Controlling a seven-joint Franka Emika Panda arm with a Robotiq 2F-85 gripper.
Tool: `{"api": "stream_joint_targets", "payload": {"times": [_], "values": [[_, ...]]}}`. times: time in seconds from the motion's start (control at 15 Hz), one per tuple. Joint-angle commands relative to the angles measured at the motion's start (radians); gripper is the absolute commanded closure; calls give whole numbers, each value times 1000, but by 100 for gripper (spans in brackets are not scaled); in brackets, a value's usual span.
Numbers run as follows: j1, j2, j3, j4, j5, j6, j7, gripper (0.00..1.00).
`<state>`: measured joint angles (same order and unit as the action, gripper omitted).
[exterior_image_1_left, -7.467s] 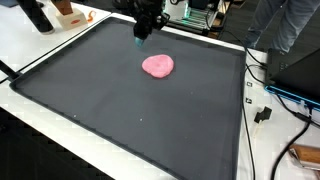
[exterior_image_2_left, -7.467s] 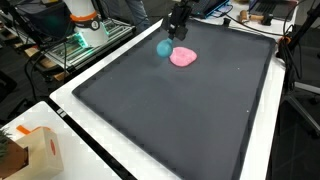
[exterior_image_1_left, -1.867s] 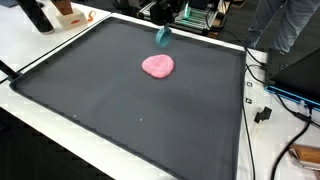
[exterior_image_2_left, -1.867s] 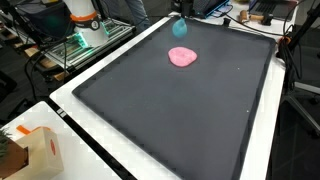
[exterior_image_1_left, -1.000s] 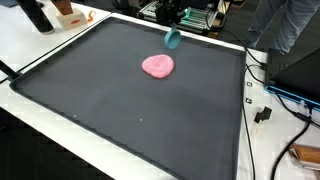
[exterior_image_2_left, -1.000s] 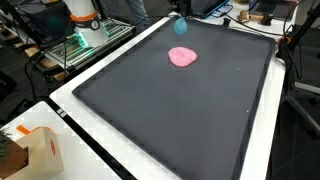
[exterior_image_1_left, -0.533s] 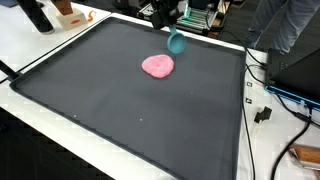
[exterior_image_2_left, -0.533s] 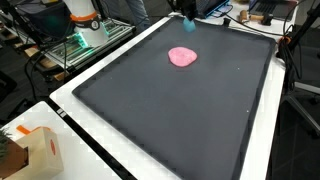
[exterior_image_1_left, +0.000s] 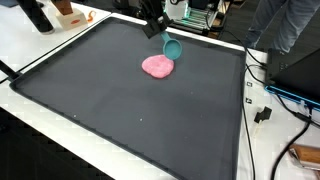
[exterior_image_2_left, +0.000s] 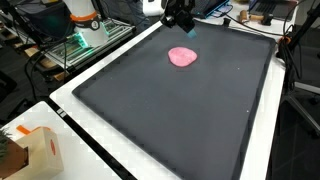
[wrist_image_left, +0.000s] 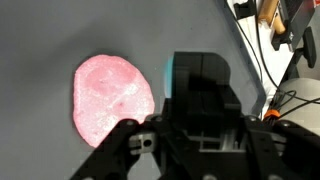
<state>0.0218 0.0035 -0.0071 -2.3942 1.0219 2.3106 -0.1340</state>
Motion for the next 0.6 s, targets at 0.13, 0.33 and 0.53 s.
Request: {"api": "stream_joint_targets", "payload": {"times": [0.13, 0.33, 0.53], "values": [[-34, 63, -10, -30, 109, -12, -211, 75], [-48, 107, -12, -23, 126, -27, -297, 75], [-61, 147, -12, -12, 146, -25, -368, 75]]}}
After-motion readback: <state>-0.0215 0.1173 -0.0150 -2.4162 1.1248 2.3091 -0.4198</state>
